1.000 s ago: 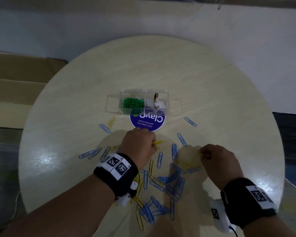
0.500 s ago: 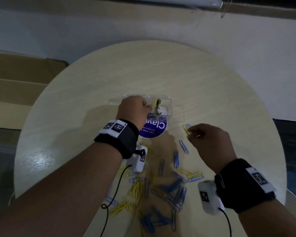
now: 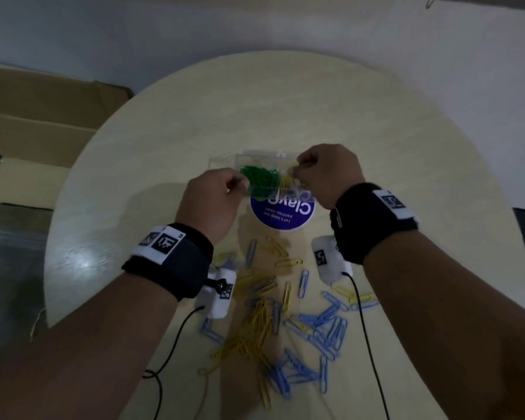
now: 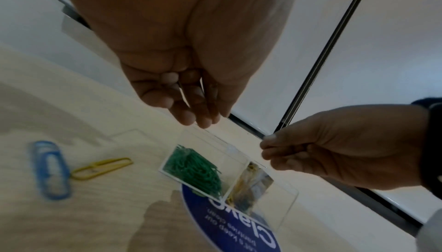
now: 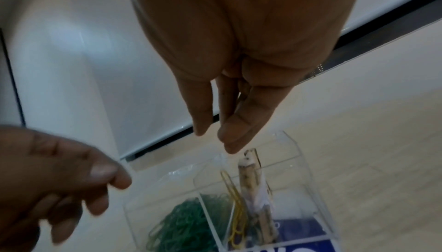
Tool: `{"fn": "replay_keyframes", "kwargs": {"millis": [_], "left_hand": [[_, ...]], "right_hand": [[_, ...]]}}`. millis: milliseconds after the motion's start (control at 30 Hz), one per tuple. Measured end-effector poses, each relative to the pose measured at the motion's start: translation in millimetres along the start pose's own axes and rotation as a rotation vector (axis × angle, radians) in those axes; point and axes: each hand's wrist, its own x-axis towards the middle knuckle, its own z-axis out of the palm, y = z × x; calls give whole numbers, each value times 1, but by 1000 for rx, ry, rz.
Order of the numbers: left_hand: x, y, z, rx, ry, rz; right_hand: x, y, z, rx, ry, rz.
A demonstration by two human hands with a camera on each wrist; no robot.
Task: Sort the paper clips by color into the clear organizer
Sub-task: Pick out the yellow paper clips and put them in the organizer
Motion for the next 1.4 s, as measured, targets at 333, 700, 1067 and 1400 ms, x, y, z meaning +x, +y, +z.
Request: {"fn": "replay_keyframes", "kwargs": {"millis": [333, 700, 1067, 1400], "left_hand": [[-116, -53, 9, 317, -405, 321], [-128, -69, -11, 140, -251, 350], [11, -67, 6, 444, -200, 21], [-48, -61, -12, 173, -380, 108]], "right_hand": [[-161, 76, 52, -267, -152, -298], [-181, 88, 47, -263, -79, -286], [-76, 23, 76, -314, -179, -62], [-86, 51, 56, -245, -180, -52]]}}
